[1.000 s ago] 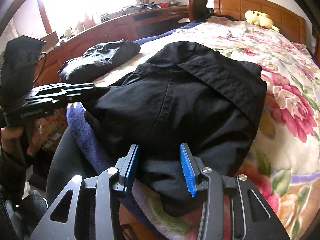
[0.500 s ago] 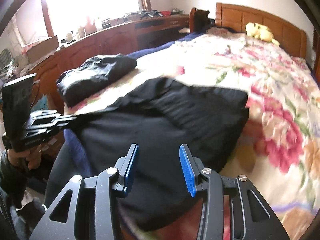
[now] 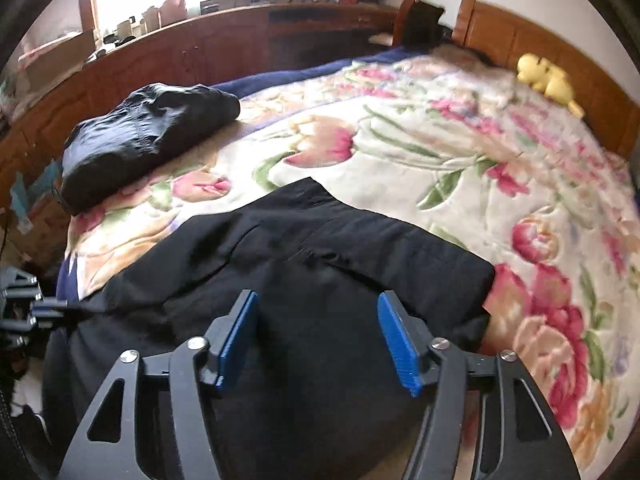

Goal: Fold large clothes

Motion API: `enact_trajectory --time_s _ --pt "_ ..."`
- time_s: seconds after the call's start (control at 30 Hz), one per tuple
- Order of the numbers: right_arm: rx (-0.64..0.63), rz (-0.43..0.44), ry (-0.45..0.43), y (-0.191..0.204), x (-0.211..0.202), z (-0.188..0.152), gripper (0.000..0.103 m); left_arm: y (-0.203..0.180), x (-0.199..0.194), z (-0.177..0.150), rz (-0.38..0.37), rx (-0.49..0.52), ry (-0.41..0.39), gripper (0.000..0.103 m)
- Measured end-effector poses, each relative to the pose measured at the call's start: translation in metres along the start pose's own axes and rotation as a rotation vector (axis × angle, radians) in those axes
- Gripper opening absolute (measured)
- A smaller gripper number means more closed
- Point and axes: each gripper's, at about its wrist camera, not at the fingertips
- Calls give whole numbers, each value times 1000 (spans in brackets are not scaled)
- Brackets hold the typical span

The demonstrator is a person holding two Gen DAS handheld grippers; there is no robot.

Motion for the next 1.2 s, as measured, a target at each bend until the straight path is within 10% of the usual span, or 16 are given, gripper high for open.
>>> enact_trajectory --time_s 0.4,0.6,0.97,1.2 --pt "-4 150 187 -14 60 6 67 3 5 0 -16 -3 21 4" --pt "-162 35 229 -5 65 11 20 5 5 1 -17 -11 23 4" --pt "-124 -212 64 4 57 33 0 9 5 0 -3 -24 19 4" --pt "-13 -167 31 -8 50 22 0 6 0 1 0 -42 19 4"
Point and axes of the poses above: each gripper's, at about its wrist camera, not at the fingertips, and x roughly the way its jaws point, y to its left, z to its top, and after that the axes turned 14 degrees about -x, right-handed
